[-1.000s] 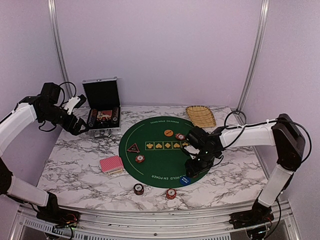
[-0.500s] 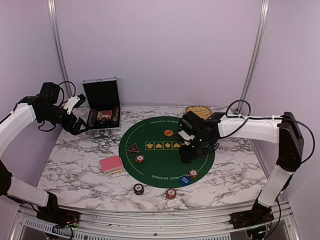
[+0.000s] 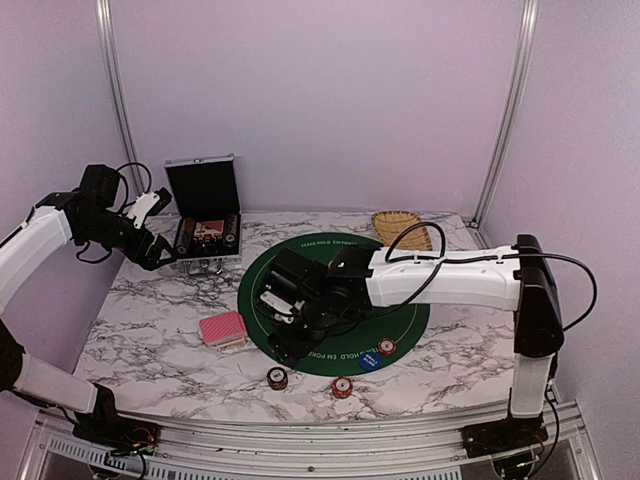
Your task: Distribute texas hold em gaming equipment
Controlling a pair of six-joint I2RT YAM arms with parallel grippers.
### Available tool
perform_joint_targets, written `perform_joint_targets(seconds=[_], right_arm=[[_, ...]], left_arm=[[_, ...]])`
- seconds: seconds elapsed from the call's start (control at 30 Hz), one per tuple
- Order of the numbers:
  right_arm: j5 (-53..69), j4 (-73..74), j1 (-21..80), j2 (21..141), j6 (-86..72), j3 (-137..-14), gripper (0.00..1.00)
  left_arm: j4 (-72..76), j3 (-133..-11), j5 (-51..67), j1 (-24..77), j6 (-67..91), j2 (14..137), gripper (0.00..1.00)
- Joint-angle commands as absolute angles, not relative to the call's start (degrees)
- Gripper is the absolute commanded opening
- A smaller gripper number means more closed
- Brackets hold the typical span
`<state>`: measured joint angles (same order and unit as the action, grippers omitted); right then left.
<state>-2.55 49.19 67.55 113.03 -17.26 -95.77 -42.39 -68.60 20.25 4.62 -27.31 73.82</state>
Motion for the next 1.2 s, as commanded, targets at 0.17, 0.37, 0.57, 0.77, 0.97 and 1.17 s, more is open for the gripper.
perform_joint_targets(seconds=[0.17,0.37,0.57,0.77,0.97,1.17], right_arm=[[2.0,48.4,70.7,120.1,-16.0,-101.4,0.84],[1.8,47.9,70.7,123.8,-15.6,-103.7,0.82],[1.4,48.0,70.7,126.3,-15.3,-104.8,0.8],[0.5,48.1,70.7,127.1,-15.2,-104.8,0.77],[1.1,48.0,70.7,127.4,-15.1,-104.3,0.7],[1.5,47.6,70.7,127.4,-15.1,-104.0,0.62]], left_arm=[[-44.3,-68.7,20.1,4.8,-27.6,72.8,0.99],[-44.5,-69.0,20.1,4.8,-27.4,72.6,0.99],[-44.8,-69.2,19.9,4.8,-27.7,72.5,0.99],[-44.9,-69.5,20.2,4.8,-27.6,72.7,0.99],[-44.9,-69.9,20.2,4.8,-27.6,73.0,0.99],[-45.0,-70.0,20.1,4.8,-27.7,73.0,0.99]])
